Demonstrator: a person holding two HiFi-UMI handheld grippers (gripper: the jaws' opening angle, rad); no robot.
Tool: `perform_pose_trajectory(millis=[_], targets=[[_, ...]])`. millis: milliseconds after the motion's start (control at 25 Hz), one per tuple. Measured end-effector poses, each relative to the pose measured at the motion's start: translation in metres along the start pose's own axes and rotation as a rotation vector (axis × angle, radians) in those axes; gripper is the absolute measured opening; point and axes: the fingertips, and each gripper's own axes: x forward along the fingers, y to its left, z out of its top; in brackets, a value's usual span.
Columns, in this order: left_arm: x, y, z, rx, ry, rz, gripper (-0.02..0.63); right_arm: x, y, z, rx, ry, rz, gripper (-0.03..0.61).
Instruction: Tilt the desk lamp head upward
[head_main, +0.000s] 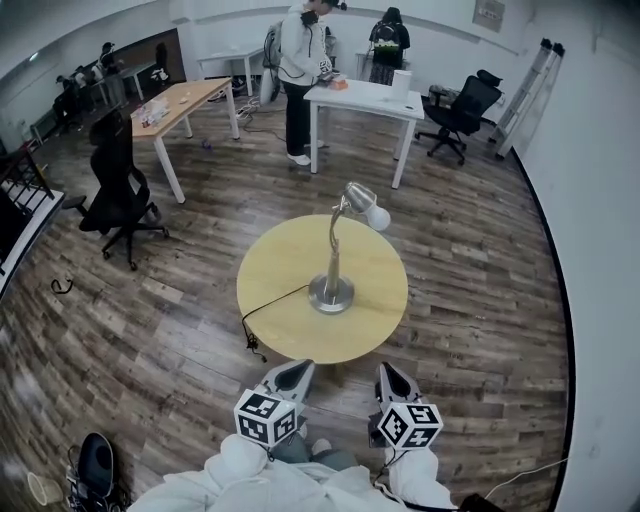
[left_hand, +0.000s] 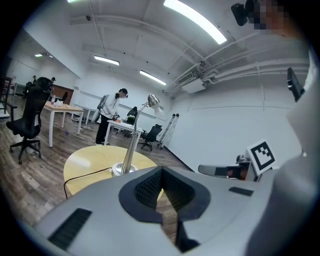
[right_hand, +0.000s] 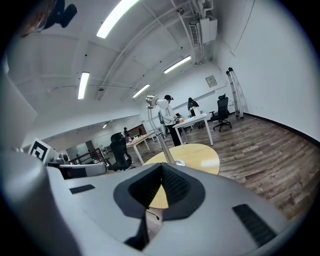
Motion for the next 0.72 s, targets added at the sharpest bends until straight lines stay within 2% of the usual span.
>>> perform_pose_trajectory(millis=[280,440,720], targets=[[-0.024,-0.006,-0.009,0.027,0.029,-0.026,0.002,-0.008,0.033,-0.017,0.023,-0.012,0.003,0.012],[-0.032,0.003,-0.005,0.012,0.004,-0.014,0.002,-0.009,0.047,-0.017,-0.108,-0.011,-0.036,0.012],[-0.040,0.005,-0.006,0.008,-0.010,-0.022,0.002,-0.014,0.055,-0.022,-0.102,-0.024,-0.050,0.012]])
